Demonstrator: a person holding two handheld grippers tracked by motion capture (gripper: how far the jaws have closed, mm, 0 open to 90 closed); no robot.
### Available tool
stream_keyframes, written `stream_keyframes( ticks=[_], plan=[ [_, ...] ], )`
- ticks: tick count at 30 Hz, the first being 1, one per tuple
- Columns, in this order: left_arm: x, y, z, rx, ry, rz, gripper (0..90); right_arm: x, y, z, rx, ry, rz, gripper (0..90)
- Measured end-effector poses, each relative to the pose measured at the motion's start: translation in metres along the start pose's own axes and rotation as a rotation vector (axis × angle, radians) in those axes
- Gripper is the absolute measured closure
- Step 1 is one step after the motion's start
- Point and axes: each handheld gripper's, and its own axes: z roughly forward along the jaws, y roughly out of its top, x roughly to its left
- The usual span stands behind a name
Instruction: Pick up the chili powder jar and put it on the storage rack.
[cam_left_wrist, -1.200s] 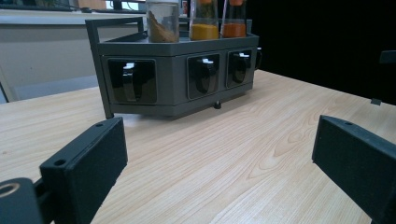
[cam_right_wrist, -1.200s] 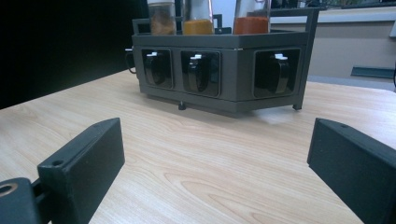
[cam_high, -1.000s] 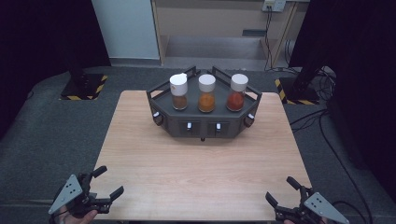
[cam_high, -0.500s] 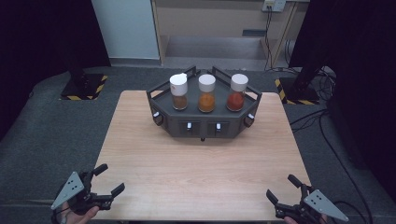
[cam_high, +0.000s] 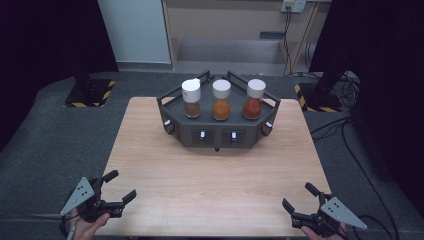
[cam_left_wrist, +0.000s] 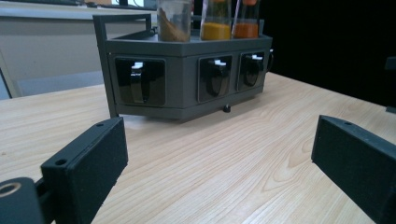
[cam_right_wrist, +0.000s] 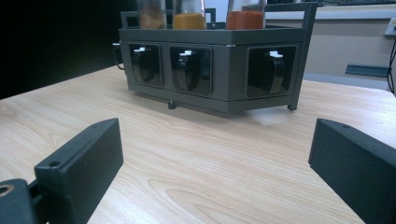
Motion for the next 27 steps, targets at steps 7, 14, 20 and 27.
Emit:
stream_keyframes(
  ticks=[7,14,20,27],
  plan=[
    [0.003,0.0,0.005,0.006,0.006,0.001,2.2,-0.004,0.002,0.015,0.019,0.007,-0.015,3.8],
    [0.01,0.002,0.017,0.004,-0.012,-0.001,2.2,-0.006,0.001,0.017,0.007,0.018,-0.009,4.2],
    [0.012,0.004,0.024,0.0,-0.035,0.012,2.4,-0.007,-0.003,0.014,-0.025,0.015,0.011,7.1],
    [0.013,0.005,0.024,0.003,-0.089,0.023,2.2,-0.017,-0.006,0.012,-0.063,0.079,0.036,6.5]
  ],
)
